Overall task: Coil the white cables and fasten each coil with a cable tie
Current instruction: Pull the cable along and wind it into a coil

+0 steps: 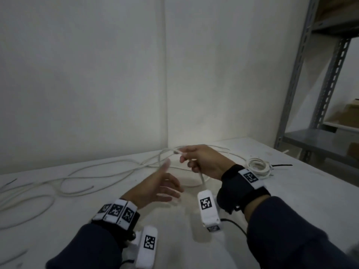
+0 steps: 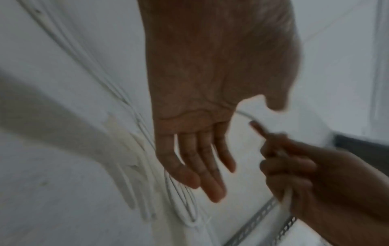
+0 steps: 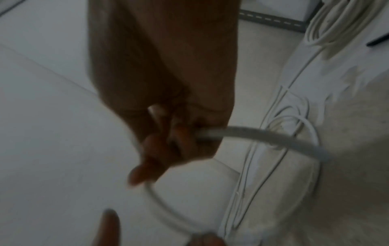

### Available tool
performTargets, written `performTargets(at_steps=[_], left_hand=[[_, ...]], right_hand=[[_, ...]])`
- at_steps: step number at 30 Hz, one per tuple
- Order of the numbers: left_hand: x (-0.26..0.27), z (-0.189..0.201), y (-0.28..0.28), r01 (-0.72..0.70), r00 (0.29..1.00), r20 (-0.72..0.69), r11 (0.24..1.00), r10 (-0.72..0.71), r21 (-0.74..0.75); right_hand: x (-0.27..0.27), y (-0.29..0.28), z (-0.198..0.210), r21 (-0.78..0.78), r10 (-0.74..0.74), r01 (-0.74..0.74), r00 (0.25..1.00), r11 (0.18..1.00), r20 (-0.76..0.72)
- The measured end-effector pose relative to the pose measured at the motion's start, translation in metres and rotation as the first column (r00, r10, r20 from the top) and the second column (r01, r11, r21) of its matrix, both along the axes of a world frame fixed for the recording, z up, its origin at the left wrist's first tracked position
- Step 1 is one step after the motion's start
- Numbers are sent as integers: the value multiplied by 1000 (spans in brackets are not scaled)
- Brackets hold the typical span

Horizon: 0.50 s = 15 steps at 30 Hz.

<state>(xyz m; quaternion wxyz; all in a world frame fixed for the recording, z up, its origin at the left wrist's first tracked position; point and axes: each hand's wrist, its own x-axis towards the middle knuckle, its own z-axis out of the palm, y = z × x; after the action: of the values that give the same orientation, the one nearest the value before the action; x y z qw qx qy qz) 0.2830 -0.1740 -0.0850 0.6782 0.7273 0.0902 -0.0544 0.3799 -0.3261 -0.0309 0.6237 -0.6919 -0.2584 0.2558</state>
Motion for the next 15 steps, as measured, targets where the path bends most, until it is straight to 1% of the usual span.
performTargets(at_steps=[1,2,3,4,5,7,8,9,10,11,12,13,15], left_hand=[[-6,-3,11,-89,994,-83,972,72,-218],[-13,-4,18,-148,986,-136,903,101,-404],[-19,-5,25,-174,982,-155,816,105,-551],[-26,-6,27,-205,978,-163,720,128,-663],[-32,-5,28,-246,969,-173,619,177,-745],[-41,-4,31,-318,936,-219,392,276,-863],[-46,-4,32,-348,919,-255,315,300,-883],[-51,-4,35,-382,906,-293,293,306,-876],[-57,-5,39,-420,893,-328,307,309,-854],[-63,-6,42,-438,886,-334,341,321,-832],[-68,-6,44,-444,878,-318,362,357,-819],[-71,-4,47,-431,872,-277,366,403,-825],[-79,4,50,-348,859,-116,402,498,-847]], right_hand=[[-11,-2,2,-84,173,-169,984,982,41],[-22,-5,4,-183,326,-313,944,932,45],[-33,-7,5,-283,445,-416,894,864,44],[-41,-9,6,-374,530,-475,847,797,53],[-48,-11,6,-458,582,-496,811,738,61],[-60,-16,6,-589,634,-492,772,641,44],[-64,-20,6,-643,638,-472,769,603,34],[-67,-24,5,-692,632,-438,775,574,34],[-70,-28,3,-729,614,-392,787,562,50],[-73,-30,2,-760,592,-329,801,561,90],[-75,-31,0,-787,575,-248,802,564,160],[-76,-32,-1,-810,564,-151,787,567,249],[-77,-31,-3,-800,517,6,760,599,393]])
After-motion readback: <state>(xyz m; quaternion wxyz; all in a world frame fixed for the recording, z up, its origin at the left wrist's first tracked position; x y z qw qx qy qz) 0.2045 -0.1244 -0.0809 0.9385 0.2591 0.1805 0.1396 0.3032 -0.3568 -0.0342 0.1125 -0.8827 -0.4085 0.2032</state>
